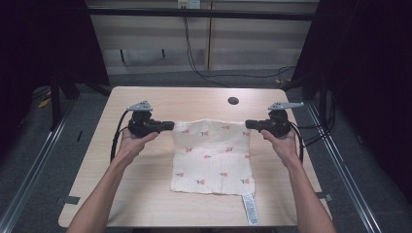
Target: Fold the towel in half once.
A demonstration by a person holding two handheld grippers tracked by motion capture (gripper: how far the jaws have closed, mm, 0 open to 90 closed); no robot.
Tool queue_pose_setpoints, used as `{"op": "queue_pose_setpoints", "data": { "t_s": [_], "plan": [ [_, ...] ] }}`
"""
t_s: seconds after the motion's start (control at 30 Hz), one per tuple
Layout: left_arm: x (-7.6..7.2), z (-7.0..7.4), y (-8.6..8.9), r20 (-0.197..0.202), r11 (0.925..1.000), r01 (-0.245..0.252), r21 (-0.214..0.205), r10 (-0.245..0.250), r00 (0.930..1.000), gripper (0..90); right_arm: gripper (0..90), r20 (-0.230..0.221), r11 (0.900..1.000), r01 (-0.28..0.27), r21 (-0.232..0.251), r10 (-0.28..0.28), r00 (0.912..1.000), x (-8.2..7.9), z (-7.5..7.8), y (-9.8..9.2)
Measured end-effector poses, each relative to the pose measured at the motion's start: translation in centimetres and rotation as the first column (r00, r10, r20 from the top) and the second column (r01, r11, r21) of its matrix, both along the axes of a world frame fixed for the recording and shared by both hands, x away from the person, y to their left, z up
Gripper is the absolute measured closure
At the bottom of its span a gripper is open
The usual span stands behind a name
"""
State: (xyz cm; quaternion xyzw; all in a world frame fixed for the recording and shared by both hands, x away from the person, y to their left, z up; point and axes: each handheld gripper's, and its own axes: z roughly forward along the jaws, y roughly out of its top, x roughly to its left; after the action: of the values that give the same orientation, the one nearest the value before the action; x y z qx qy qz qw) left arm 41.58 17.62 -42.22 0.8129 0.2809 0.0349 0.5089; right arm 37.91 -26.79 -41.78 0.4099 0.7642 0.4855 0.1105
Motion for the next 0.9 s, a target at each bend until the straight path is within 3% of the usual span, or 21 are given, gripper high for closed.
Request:
{"op": "queue_pose_setpoints", "data": {
  "t_s": [0.27,0.43,0.6,0.9],
  "plan": [
    [-1.9,0.8,1.2,0.03,0.9995,0.017,-0.027,-0.017,0.9994,88.1,87.4,0.021,0.9996,-0.026,0.014,0.026,0.9994,-2.6,0.1,-0.3],
    [-3.4,0.9,1.3,0.043,0.999,0.038,-0.025,-0.037,0.9984,88.1,87.4,0.038,0.9985,-0.038,0.038,0.037,0.9986,-4.0,-0.2,-0.5],
    [-4.8,1.2,1.0,0.055,0.998,0.064,-0.004,-0.064,0.9965,88.1,87.4,0.046,0.9988,-0.043,0.026,0.041,0.9981,-5.3,-0.3,-0.8],
    [-6.3,0.4,0.6,0.039,0.9961,0.088,0.001,-0.088,0.9953,88.1,87.4,0.041,0.9985,-0.051,0.019,0.05,0.9979,-7.7,-0.3,-0.9]
  ]
}}
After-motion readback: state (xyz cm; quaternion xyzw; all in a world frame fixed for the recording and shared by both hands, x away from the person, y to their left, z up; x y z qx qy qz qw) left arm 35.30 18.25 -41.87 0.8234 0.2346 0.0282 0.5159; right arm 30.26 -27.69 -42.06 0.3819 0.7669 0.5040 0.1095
